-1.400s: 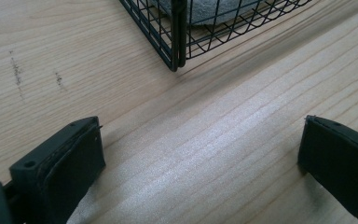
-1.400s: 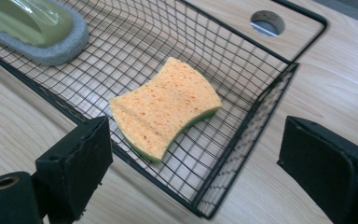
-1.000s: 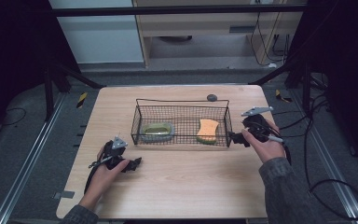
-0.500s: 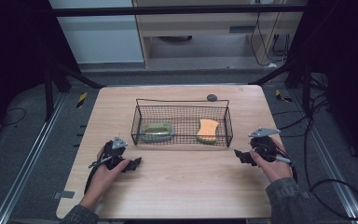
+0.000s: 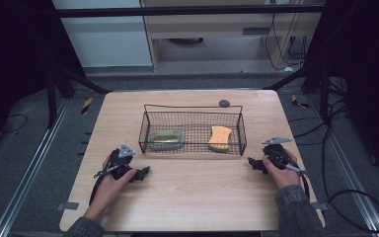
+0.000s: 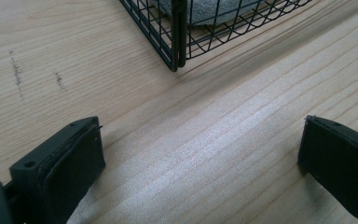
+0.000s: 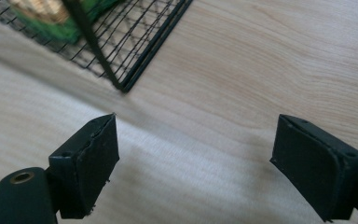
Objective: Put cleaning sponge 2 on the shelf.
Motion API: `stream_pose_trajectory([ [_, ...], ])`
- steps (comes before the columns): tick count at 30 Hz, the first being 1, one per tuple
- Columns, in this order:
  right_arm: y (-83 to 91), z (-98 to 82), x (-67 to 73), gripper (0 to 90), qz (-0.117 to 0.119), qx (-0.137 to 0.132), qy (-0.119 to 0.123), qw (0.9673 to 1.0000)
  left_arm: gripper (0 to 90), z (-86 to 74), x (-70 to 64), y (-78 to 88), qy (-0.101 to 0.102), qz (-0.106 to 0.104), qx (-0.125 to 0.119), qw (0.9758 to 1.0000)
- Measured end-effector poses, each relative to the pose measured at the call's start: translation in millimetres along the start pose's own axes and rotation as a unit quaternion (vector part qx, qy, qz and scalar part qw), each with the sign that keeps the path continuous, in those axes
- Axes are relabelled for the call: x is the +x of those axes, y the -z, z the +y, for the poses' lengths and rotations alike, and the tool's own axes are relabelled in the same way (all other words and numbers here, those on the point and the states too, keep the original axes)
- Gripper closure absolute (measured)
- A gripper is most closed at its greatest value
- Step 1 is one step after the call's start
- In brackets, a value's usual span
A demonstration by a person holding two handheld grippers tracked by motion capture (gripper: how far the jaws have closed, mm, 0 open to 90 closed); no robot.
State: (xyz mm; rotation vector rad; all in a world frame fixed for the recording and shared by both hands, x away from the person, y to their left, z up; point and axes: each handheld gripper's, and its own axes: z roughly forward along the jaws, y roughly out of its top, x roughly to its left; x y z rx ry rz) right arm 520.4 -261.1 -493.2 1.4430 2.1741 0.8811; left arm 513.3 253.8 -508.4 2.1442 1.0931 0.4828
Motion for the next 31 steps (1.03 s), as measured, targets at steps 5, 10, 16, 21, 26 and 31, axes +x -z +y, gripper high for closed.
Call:
stream_pose_trajectory([
  [5,-8.7,0.5,-5.3,14.1,-0.003,-0.004,-0.019,0.9998,0.0,0.0,0.0,0.0,0.0,0.0,0.0,1.0],
  [10,-12.1,0.2,-6.3,13.4,-0.004,-0.005,-0.03,0.9995,0.0,0.0,0.0,0.0,0.0,0.0,0.0,1.0],
  [16,-13.9,-0.9,-4.8,11.3,-0.008,-0.013,-0.029,0.9995,0.0,0.1,0.1,0.0,-0.001,0.0,0.0,1.0],
  [21,-15.3,-3.2,-1.7,9.9,-0.018,-0.023,-0.028,0.9992,0.0,0.1,0.1,0.0,-0.001,0.0,0.0,1.0],
  [26,-18.6,-7.1,2.7,8.2,-0.034,-0.038,-0.012,0.9987,0.0,0.1,0.1,-0.1,0.0,0.0,0.0,1.0],
  [31,-17.4,-8.2,3.9,7.9,-0.033,-0.037,-0.013,0.9987,0.0,0.1,0.1,-0.1,0.0,0.0,0.0,1.0],
])
